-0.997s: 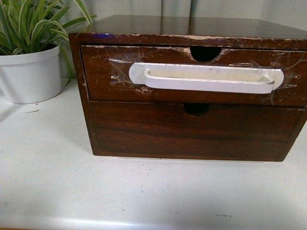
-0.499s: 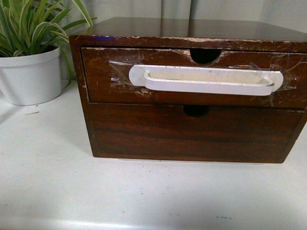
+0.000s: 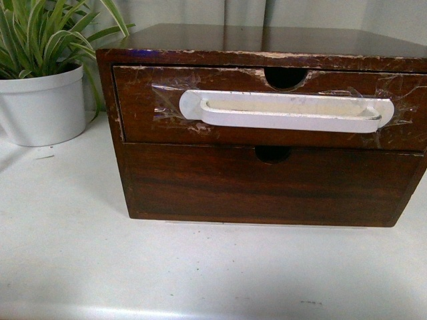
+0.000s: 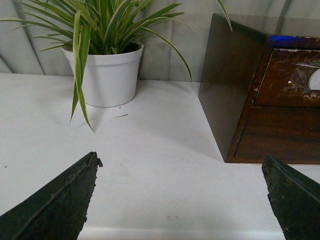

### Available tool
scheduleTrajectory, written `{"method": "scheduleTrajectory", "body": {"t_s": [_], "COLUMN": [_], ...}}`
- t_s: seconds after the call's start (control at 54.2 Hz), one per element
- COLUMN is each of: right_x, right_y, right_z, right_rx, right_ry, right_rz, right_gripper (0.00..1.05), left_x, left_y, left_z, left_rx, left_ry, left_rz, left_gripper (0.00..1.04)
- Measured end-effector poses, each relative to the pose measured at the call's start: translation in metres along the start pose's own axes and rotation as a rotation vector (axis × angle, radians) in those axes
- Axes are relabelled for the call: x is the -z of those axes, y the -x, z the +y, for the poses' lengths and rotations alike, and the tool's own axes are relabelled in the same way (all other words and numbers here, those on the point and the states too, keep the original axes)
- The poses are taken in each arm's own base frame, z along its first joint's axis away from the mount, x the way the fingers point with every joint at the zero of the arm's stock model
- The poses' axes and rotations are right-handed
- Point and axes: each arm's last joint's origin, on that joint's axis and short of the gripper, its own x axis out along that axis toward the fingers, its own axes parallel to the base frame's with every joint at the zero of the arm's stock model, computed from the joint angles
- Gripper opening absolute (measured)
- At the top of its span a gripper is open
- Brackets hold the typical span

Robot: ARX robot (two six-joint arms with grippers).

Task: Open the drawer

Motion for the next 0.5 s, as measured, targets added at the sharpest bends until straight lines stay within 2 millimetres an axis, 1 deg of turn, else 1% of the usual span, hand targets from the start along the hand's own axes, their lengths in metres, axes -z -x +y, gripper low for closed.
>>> {"method": "scheduleTrajectory", "body": {"t_s": [0.499], "right_x": [0.0], "right_y": [0.0], "right_z": [0.0], "right_rx": [0.0], "right_ry": [0.0], "right_rz": [0.0], "right_gripper": [0.96], "left_x": [0.0], "left_y": [0.0], "left_z": [0.0], "left_rx": [0.0], "left_ry": [0.0], "left_rz": [0.0], "left_gripper": [0.98]}}
